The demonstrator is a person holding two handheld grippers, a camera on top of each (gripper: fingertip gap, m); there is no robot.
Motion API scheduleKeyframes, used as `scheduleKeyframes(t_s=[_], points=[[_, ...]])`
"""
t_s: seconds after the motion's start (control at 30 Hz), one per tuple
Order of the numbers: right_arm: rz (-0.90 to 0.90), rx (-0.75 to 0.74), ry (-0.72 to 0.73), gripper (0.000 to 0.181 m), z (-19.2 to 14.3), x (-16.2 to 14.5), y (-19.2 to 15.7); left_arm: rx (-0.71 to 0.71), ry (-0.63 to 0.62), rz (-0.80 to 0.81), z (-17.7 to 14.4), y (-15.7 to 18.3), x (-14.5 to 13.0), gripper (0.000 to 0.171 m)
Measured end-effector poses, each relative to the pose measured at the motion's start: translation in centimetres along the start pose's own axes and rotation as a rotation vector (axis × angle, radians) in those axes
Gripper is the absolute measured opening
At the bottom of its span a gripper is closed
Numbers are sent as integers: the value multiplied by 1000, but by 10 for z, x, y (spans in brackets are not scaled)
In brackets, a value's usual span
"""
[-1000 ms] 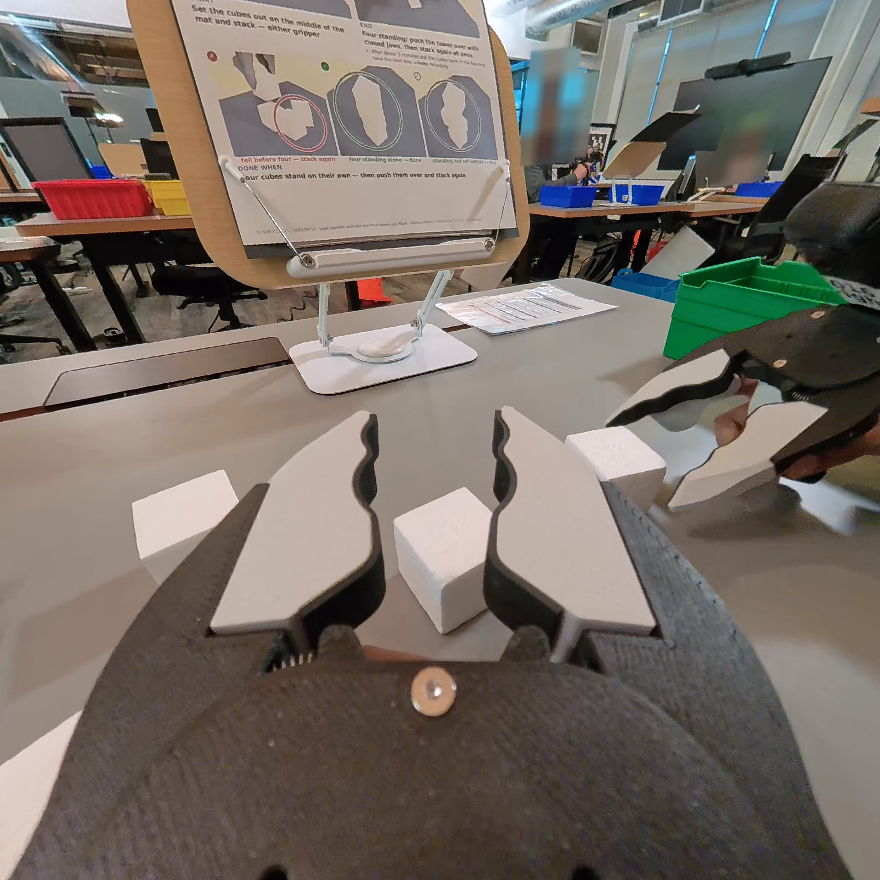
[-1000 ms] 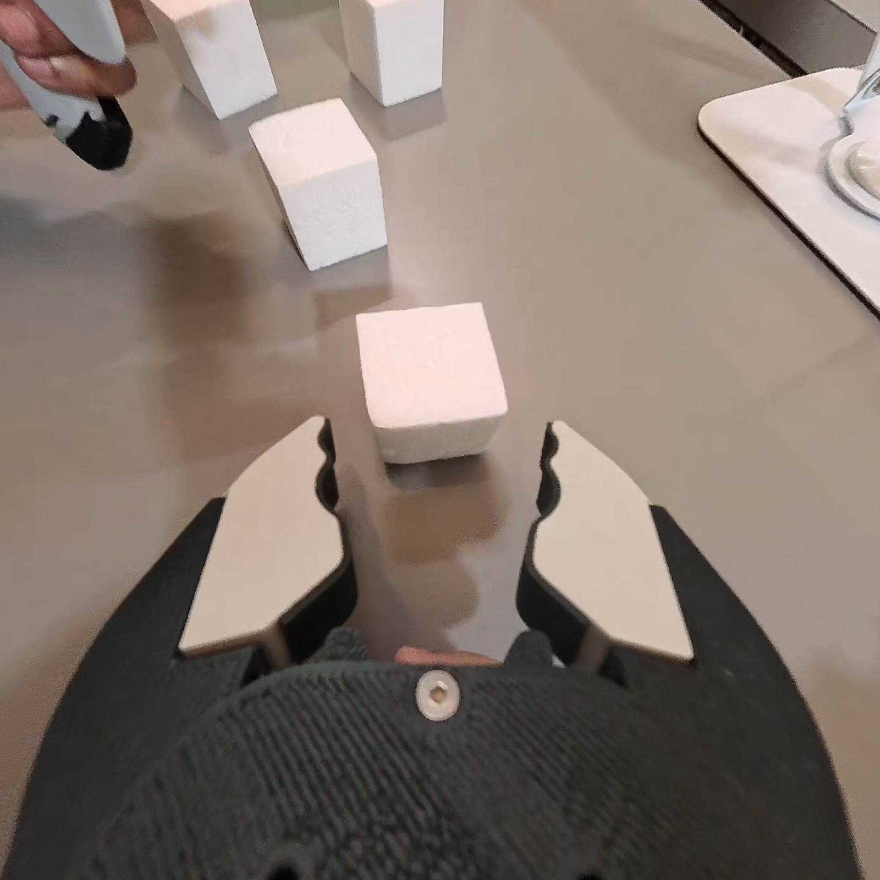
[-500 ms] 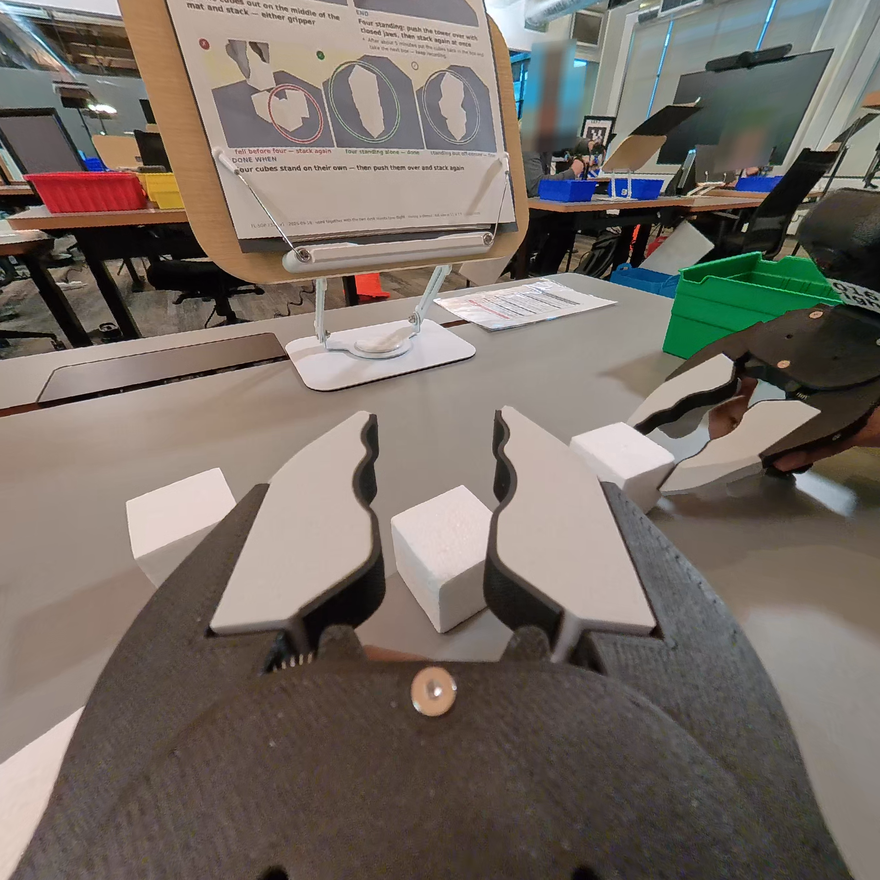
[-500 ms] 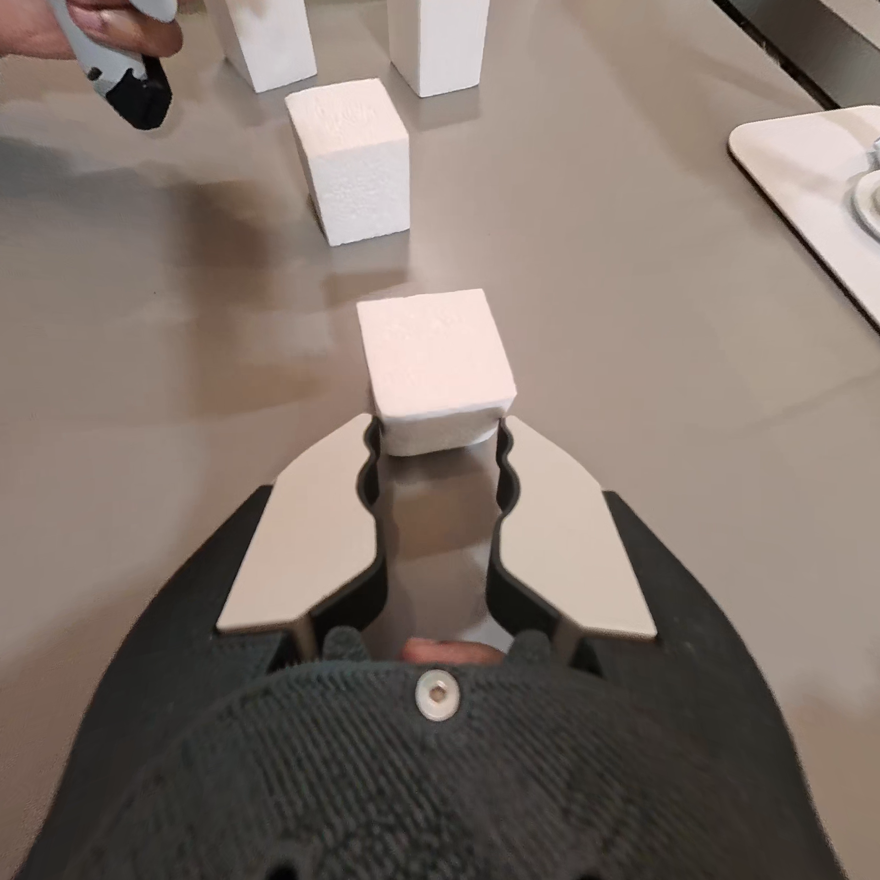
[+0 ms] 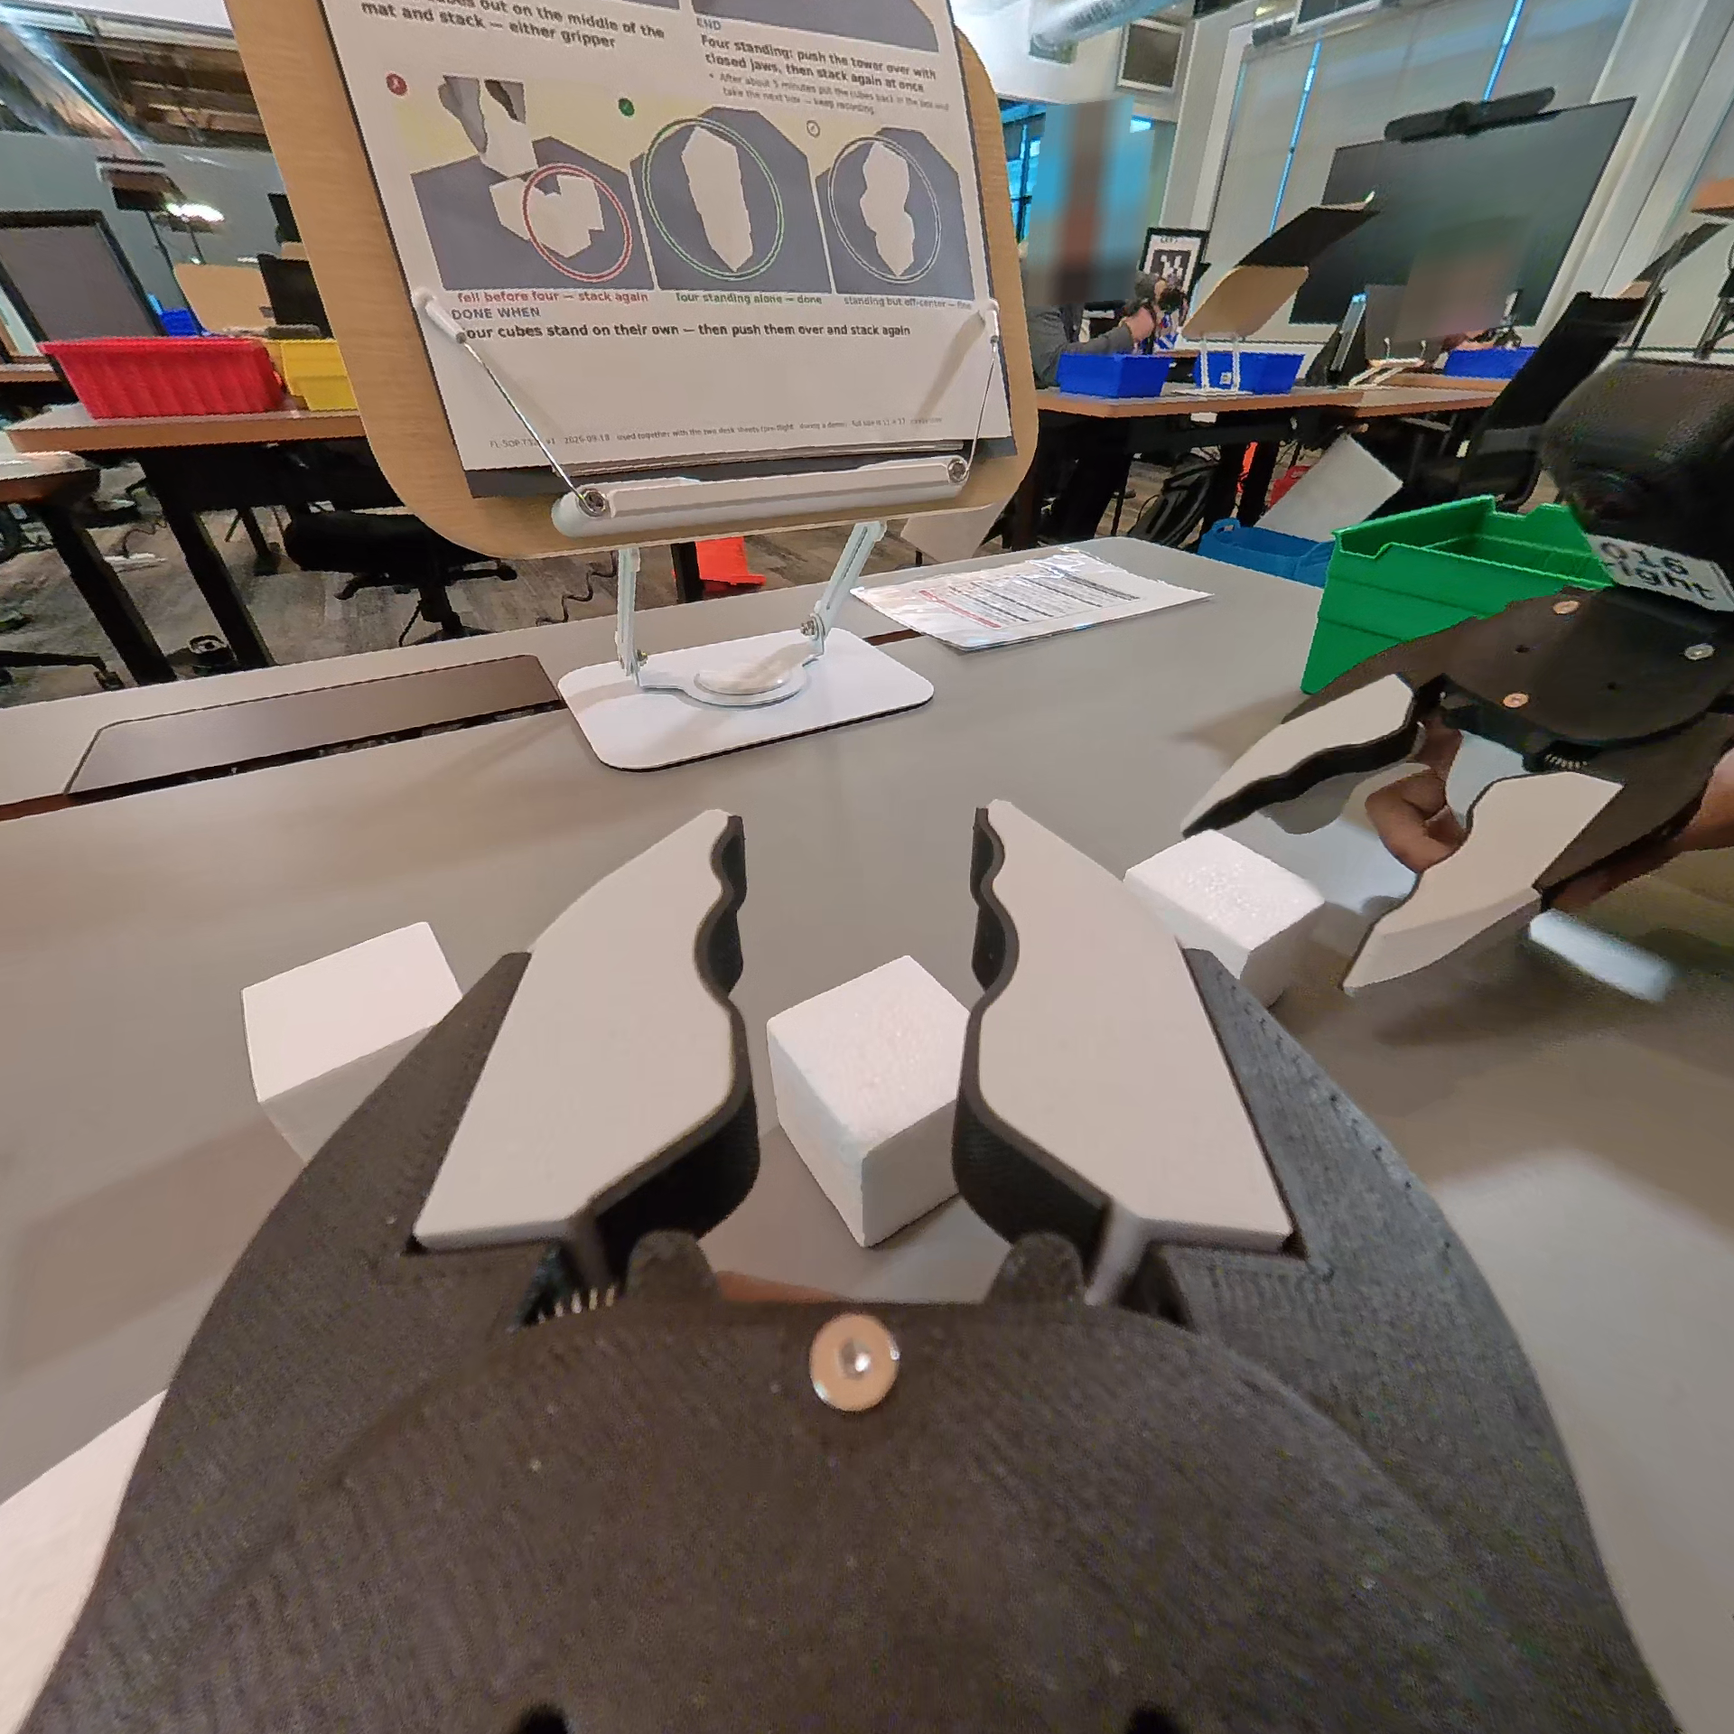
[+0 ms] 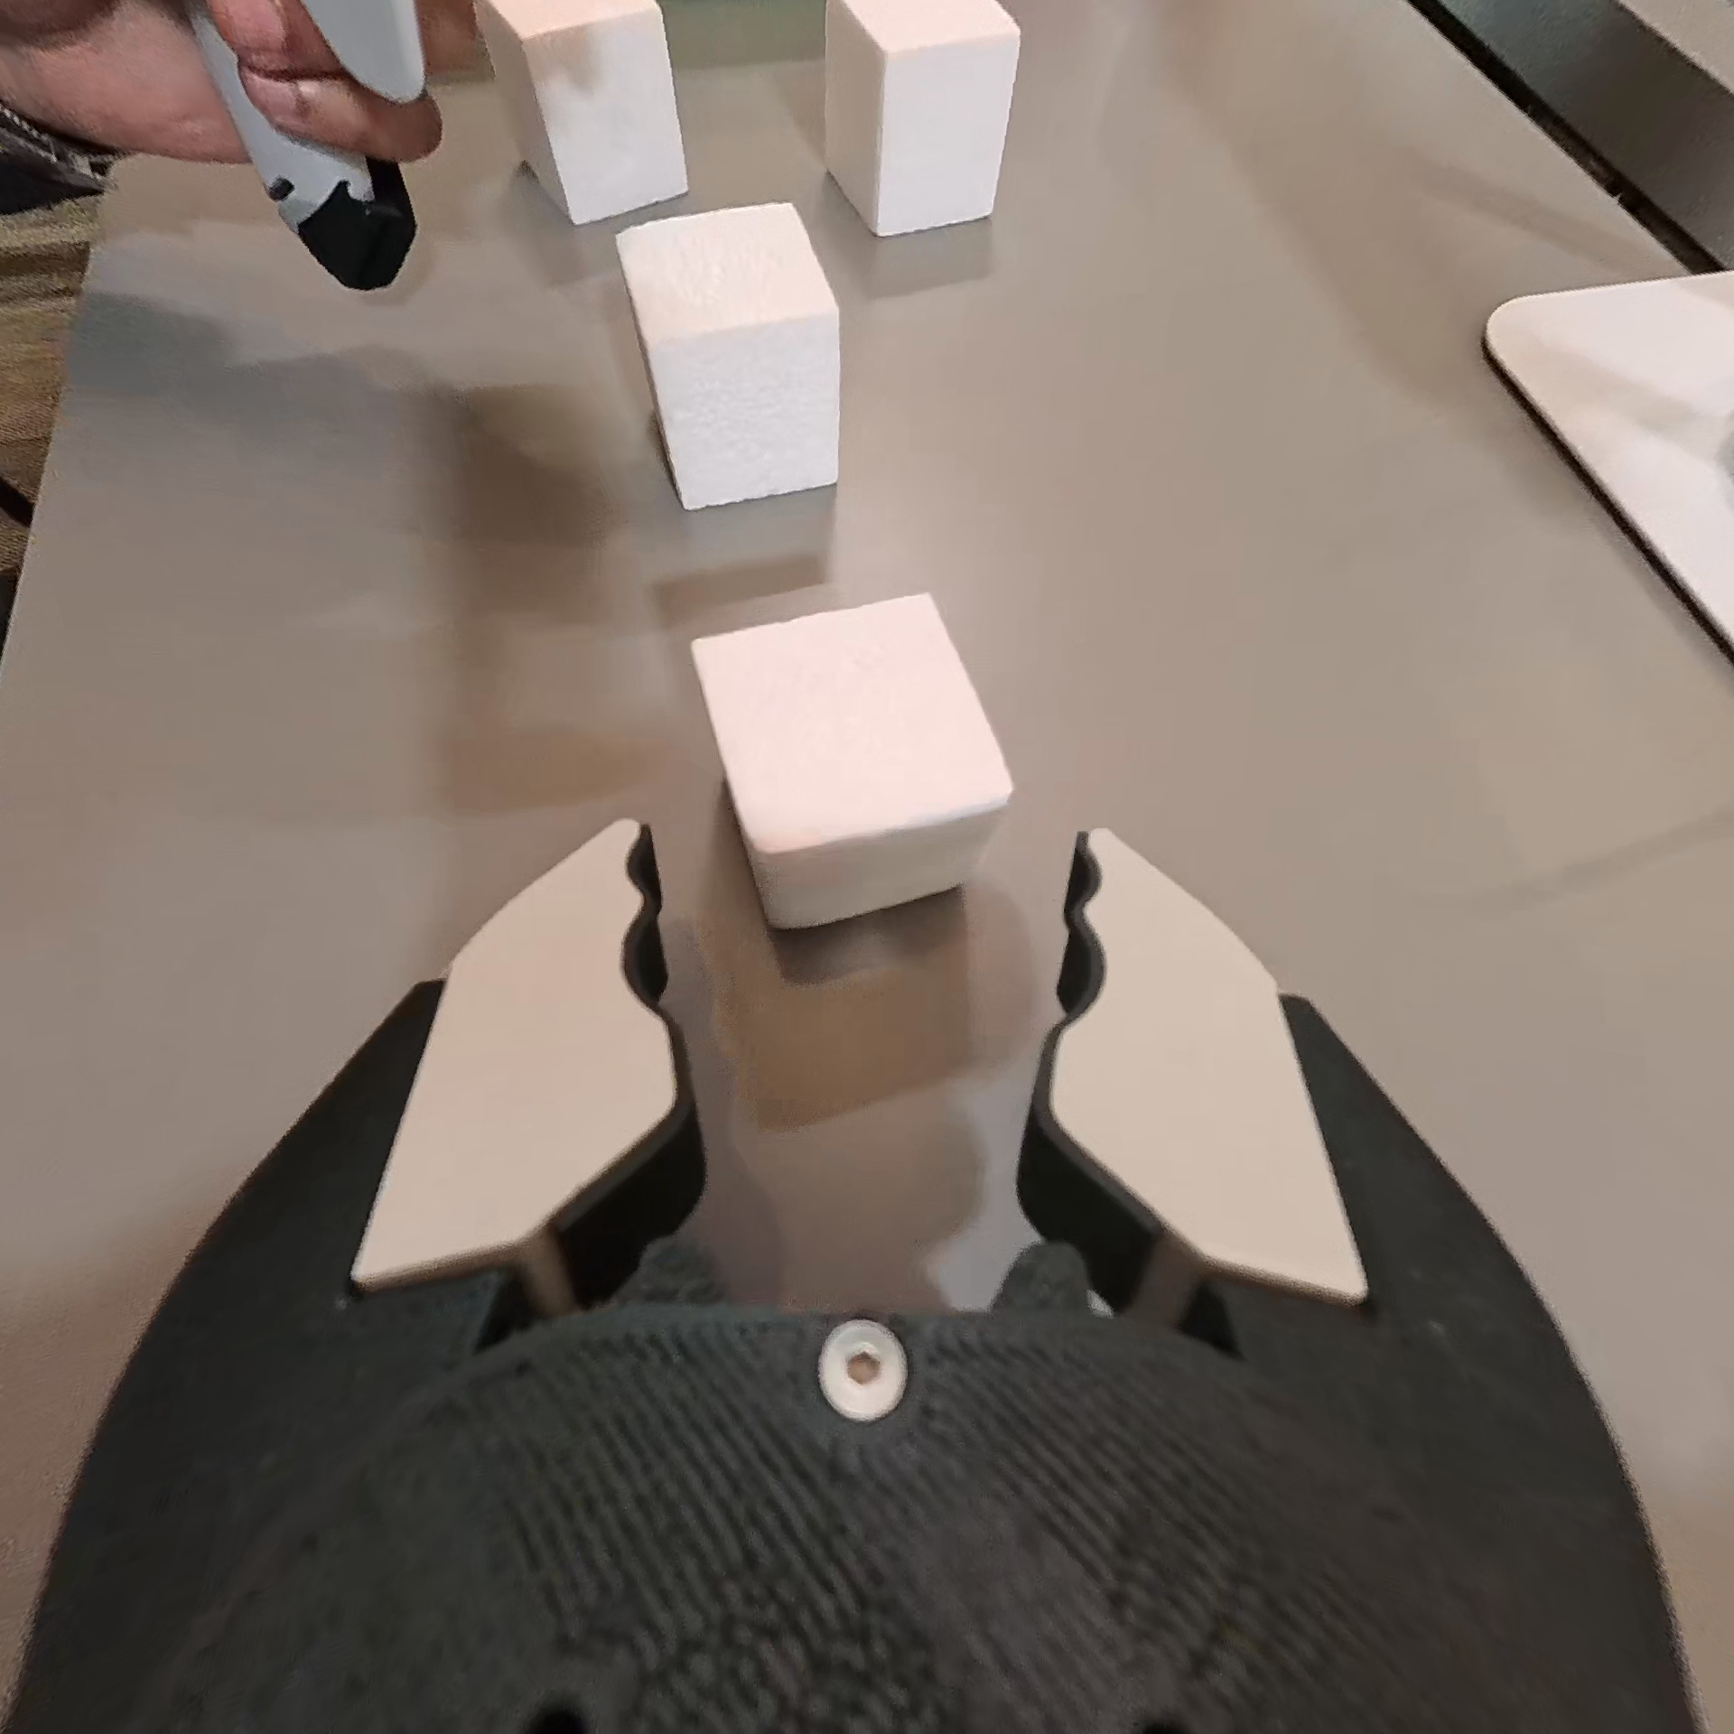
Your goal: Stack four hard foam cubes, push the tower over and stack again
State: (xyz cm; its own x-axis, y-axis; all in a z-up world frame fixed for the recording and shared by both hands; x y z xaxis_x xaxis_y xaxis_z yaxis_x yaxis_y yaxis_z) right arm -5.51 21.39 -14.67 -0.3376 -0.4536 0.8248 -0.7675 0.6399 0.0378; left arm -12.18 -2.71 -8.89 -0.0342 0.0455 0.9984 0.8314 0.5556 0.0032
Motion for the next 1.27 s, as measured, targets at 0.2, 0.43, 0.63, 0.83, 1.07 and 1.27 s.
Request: scheduleKeyframes(t_s=[0.2, 0.43, 0.63, 0.83, 1.07, 1.27], points=[[-2, 23, -15, 81, 5, 2, -2, 3, -3, 2, 0, 0, 0, 47], [-38, -3, -57, 61, 5, -3, -7, 3, -3, 7, 0, 0, 0, 47], [-43, -22, -59, 59, 1, -3, -11, -1, 0, 1, 1, 0, 0, 47], [-38, -42, -56, 70, 1, -4, -11, -17, -7, 8, 6, 3, 0, 47], [-52, -54, -33, 69, 2, -1, -10, -10, -11, 1, 4, 2, -1, 47], [-73, -59, -33, 62, 6, 0, -9, 2, -13, 2, 1, 0, -1, 47]])
Point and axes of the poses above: each gripper's, where its closed fingertips meet, z out along the fingers, x out of its top, y = z × x across the jaws, the point moved 7 cm from there along -z, back along the fingers
